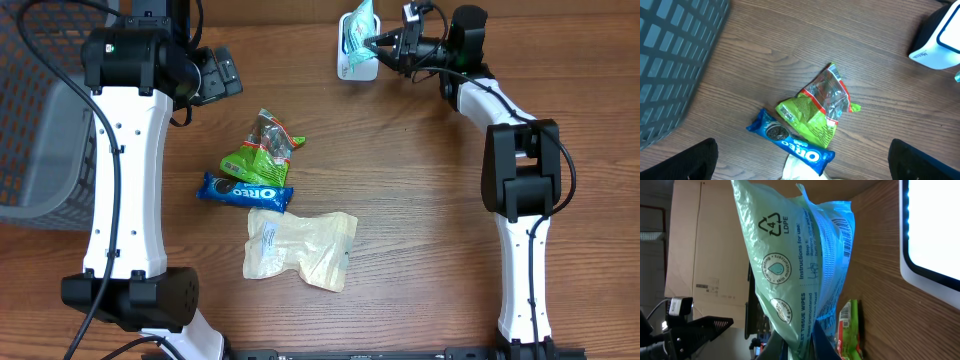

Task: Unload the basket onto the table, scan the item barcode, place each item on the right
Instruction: 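Hold the pale green pack in front of the white scanner, then carry the pale green pack to the right edge and lower it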

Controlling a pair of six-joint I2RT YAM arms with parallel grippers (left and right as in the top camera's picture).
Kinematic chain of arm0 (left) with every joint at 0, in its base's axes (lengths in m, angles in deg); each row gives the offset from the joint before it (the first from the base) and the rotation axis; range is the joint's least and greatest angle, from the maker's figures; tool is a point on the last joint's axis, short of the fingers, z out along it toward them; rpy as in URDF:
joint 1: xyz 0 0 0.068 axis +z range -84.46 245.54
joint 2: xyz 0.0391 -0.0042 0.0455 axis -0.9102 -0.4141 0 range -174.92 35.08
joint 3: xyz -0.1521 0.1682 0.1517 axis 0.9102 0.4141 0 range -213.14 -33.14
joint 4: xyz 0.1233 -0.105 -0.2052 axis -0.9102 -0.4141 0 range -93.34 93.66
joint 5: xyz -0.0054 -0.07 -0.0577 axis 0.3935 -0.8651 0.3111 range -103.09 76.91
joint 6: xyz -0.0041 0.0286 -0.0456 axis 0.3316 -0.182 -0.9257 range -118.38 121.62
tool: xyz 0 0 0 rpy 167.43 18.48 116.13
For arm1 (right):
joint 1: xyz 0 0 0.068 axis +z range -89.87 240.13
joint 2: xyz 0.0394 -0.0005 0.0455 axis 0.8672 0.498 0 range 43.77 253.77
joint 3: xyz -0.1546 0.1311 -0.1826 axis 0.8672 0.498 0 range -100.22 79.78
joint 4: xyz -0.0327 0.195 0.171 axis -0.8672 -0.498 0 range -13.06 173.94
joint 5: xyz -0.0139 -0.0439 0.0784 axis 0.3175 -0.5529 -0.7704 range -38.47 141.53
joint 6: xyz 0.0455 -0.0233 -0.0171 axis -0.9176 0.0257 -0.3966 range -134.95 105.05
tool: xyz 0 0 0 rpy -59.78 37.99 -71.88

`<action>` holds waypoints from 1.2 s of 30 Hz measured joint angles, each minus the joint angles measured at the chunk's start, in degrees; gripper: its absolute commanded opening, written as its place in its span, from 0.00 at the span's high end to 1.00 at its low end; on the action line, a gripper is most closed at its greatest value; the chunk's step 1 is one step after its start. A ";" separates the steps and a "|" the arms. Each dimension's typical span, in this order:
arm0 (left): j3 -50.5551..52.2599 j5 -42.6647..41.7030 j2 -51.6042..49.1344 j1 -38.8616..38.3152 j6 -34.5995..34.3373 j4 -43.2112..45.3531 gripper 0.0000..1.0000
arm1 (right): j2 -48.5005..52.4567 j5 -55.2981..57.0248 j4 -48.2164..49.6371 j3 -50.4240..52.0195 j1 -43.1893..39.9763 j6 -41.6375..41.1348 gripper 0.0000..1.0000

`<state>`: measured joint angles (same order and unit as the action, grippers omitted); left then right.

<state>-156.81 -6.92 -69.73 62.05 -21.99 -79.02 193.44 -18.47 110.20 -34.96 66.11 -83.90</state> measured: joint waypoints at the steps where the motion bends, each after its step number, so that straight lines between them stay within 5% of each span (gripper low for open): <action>1: 0.00 -0.02 0.00 0.00 0.00 0.00 0.00 | 0.00 0.22 0.09 0.00 0.13 0.00 0.96; 14: 0.00 -0.02 0.00 0.00 0.00 0.00 0.00 | 0.00 6.25 0.04 0.02 3.89 0.66 0.96; 21: 0.00 -0.02 0.00 0.00 0.00 0.02 0.00 | 0.13 -0.94 27.71 0.02 2.32 -6.84 0.96; 26: 0.00 0.00 0.00 0.00 0.00 0.02 0.00 | -2.58 -7.32 37.77 0.02 -1.68 -16.20 0.96; 31: 0.00 -0.02 0.00 0.00 0.00 0.00 0.00 | -8.00 -12.24 36.81 0.02 -6.73 -22.23 0.96; 36: 0.00 -0.02 0.00 0.00 0.00 0.00 0.00 | -10.62 -14.16 21.00 -0.24 -10.05 -20.92 0.96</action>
<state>-156.81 -6.94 -69.73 62.05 -21.99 -79.02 182.81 -32.63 131.21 -35.20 56.05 -104.82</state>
